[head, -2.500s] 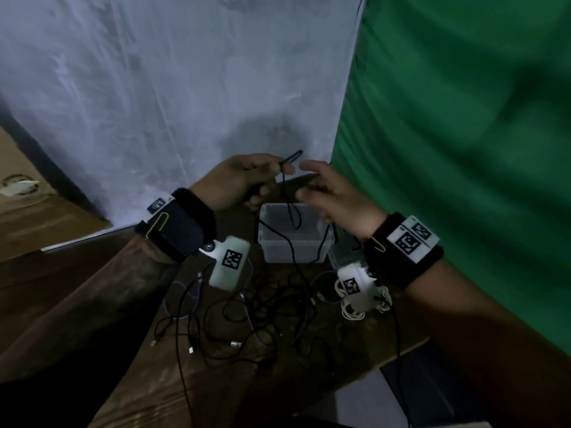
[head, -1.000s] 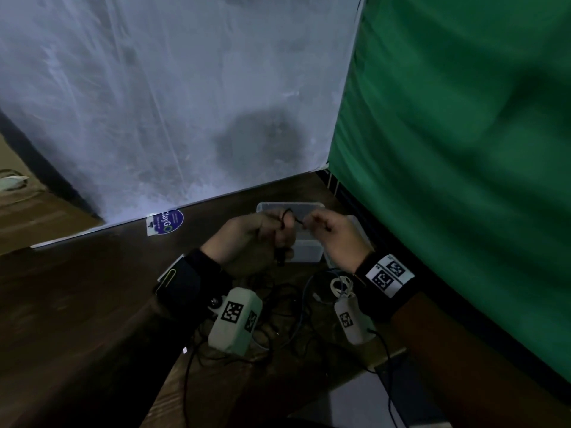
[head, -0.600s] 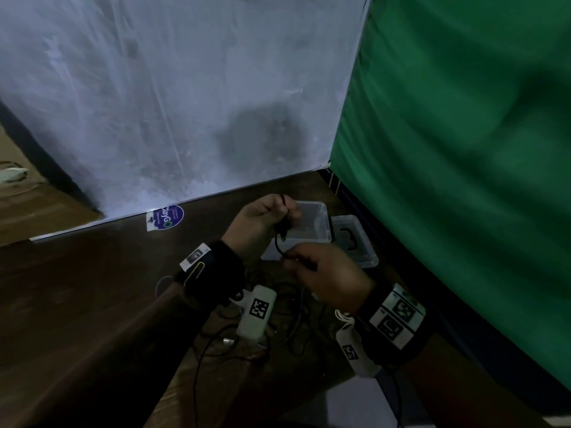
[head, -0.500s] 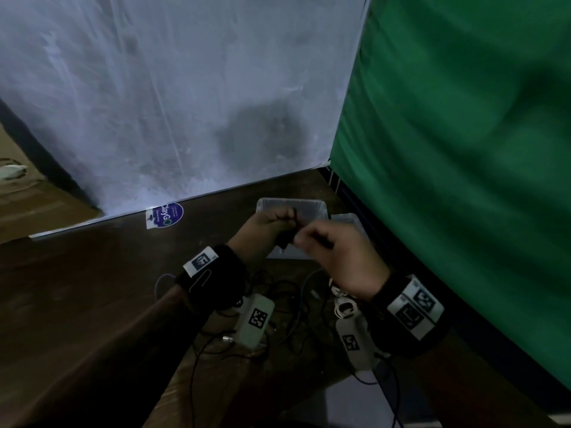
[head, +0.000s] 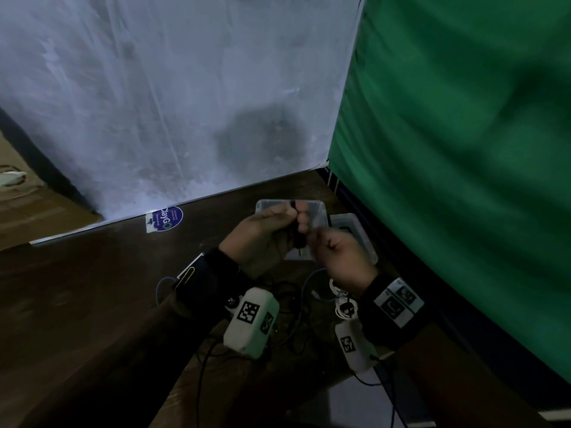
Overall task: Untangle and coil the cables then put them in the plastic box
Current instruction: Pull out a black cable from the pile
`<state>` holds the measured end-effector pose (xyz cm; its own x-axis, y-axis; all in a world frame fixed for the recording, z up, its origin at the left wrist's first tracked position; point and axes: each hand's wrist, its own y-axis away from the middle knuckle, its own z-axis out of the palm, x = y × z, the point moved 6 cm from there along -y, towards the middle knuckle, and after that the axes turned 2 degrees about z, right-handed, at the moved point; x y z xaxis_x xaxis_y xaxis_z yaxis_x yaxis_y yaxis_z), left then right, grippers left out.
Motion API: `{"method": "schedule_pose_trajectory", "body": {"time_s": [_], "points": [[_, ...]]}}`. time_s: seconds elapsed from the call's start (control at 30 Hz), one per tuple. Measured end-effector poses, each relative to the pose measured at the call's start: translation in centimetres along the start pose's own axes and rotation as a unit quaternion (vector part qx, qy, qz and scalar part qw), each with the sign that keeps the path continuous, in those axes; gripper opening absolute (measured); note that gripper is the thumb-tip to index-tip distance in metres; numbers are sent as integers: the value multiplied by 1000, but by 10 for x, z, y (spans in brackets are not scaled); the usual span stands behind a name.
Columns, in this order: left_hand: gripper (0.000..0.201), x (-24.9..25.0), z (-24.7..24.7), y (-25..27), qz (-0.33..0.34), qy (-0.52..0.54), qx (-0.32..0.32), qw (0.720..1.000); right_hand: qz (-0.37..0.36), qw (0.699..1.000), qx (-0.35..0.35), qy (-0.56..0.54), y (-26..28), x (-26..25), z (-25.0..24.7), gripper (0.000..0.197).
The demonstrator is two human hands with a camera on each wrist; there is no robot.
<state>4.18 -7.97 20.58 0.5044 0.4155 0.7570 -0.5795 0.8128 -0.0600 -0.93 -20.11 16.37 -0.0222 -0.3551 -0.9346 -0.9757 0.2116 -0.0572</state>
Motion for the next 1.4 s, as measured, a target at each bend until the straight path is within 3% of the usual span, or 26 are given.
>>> {"method": "schedule_pose_trajectory", "body": {"time_s": [0.07,0.17,0.3,0.4,0.53,0.7,0.87,1.07,1.2,1.27,1.33,1.4], "points": [[19,8,-16,-6,39,3,55,998,24,999,-34,13,11,7,17,16],[18,10,-35,-7,71,-38,116,990,2,998,-49,28,22,-1,26,16],[18,7,-44,-1,85,-221,151,960,-20,996,-84,35,32,-34,21,15],[22,4,-40,3,43,-307,129,942,-59,997,-44,18,32,-56,2,15],[27,-15,-12,15,-54,-217,84,971,-101,993,32,43,16,-65,-25,20],[24,-20,4,17,-83,-153,46,984,-67,996,51,6,2,-42,-30,18],[20,-7,7,14,-51,-33,-8,998,-13,999,36,-14,-2,-15,-10,20],[22,5,-28,5,43,15,83,996,-12,997,-66,44,27,-8,28,18],[20,6,-50,4,77,-64,149,984,-42,991,-106,70,41,-28,32,21],[19,6,-53,6,78,-158,174,969,-53,988,-119,81,45,-45,28,18],[22,1,-46,9,49,-267,145,951,-74,988,-107,83,43,-62,19,17],[24,-8,-37,13,3,-282,116,952,-96,989,-58,98,35,-72,4,17]]}}
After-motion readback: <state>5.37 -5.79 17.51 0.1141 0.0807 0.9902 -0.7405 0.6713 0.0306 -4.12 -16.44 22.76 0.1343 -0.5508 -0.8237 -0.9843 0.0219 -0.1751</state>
